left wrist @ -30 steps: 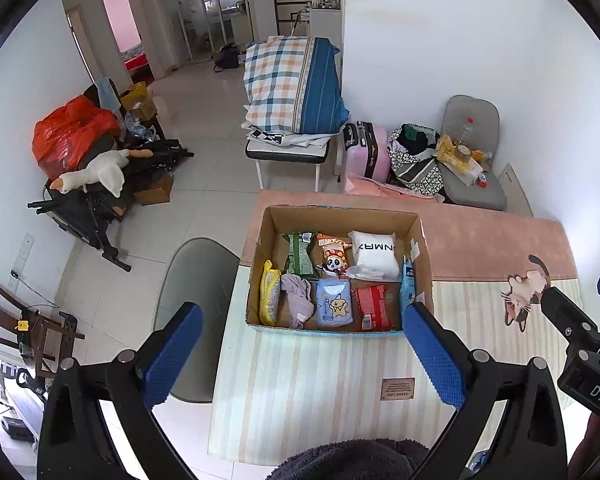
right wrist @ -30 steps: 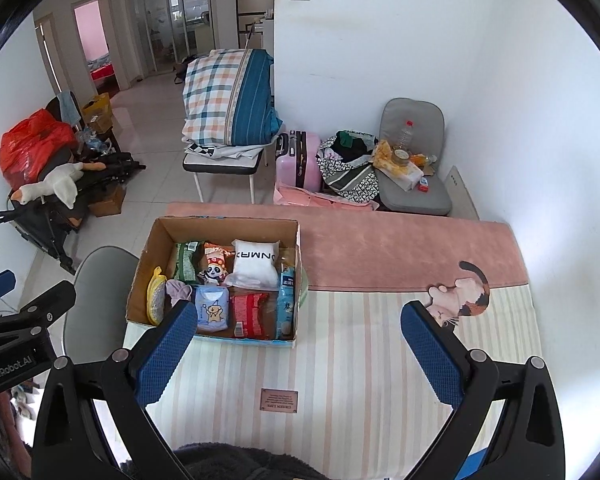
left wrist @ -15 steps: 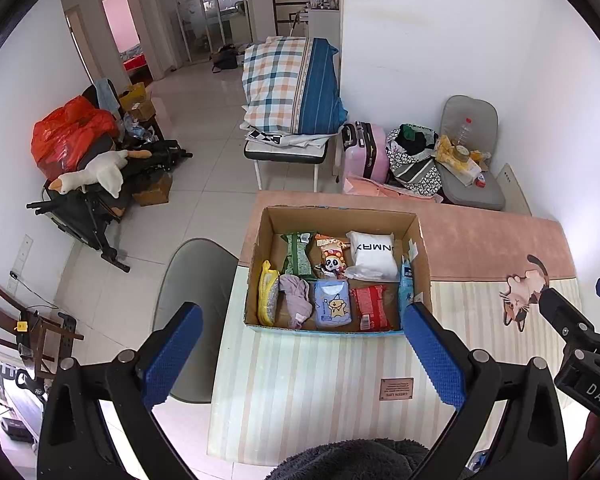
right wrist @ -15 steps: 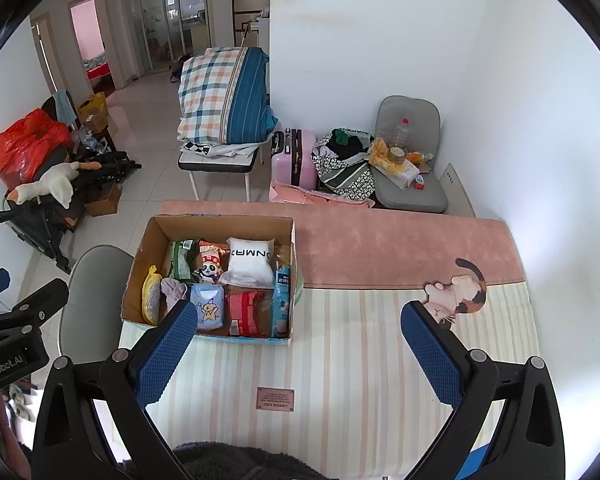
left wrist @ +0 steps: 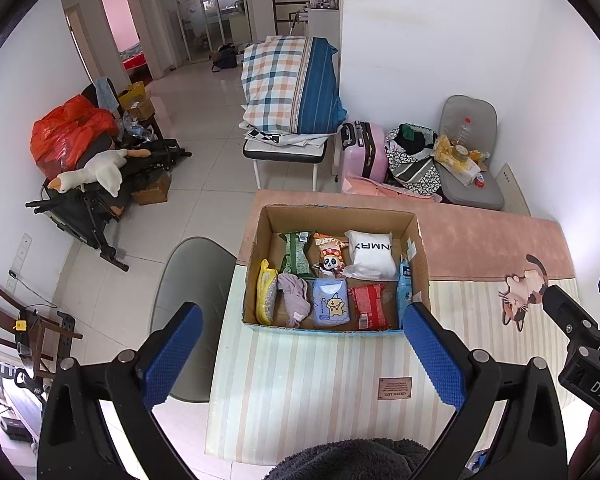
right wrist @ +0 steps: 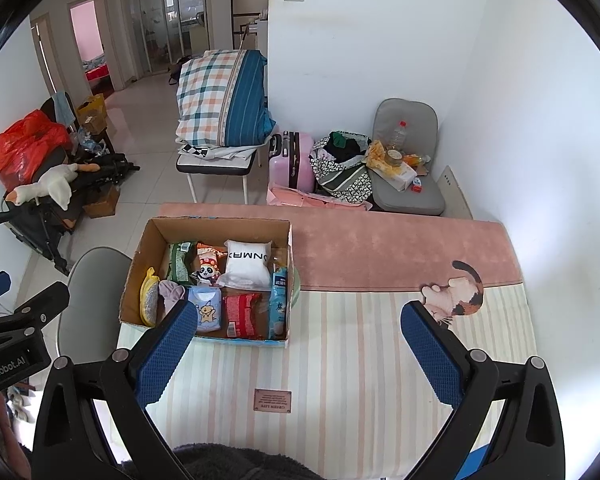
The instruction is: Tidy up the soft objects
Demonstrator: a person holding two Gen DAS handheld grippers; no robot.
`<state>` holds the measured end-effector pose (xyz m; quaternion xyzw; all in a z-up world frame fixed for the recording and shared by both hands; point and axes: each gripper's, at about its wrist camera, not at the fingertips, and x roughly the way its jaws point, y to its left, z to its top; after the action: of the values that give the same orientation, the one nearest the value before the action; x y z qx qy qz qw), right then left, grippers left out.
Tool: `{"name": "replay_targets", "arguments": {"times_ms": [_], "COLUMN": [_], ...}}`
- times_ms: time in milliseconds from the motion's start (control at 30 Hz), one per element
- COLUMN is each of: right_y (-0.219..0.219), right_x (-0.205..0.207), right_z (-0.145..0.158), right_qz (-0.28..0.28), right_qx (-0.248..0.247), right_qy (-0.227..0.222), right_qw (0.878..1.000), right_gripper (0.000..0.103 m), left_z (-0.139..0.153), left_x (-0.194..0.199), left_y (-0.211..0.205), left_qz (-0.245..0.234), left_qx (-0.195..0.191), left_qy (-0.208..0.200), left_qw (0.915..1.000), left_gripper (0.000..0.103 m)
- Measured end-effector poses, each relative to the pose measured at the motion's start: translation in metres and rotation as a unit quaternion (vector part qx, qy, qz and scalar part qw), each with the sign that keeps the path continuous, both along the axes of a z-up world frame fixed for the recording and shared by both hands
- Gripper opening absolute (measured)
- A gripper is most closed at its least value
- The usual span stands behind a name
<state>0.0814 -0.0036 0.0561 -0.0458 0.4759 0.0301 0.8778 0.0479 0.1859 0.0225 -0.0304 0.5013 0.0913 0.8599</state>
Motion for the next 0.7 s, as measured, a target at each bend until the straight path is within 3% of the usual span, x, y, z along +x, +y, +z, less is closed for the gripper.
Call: {"name": "replay_targets", "arguments": {"times_ms": [700], "right_y": [-0.0010], "right_x": [0.0010], "right_z": [0.0025], "right_qz": [0.001], "right_qx": [-0.002], "right_qy": [-0.001], "right_qw": [1.000], "right_gripper": [0.103], "left_z": [-0.0060], "left_x": [0.0030], "left_y": [-0.0040], "left_qz": [-0.005], "left_qx": [-0.004], "left_qy": [0.005], "left_qw": [1.0000], "left_gripper": [0.103]}}
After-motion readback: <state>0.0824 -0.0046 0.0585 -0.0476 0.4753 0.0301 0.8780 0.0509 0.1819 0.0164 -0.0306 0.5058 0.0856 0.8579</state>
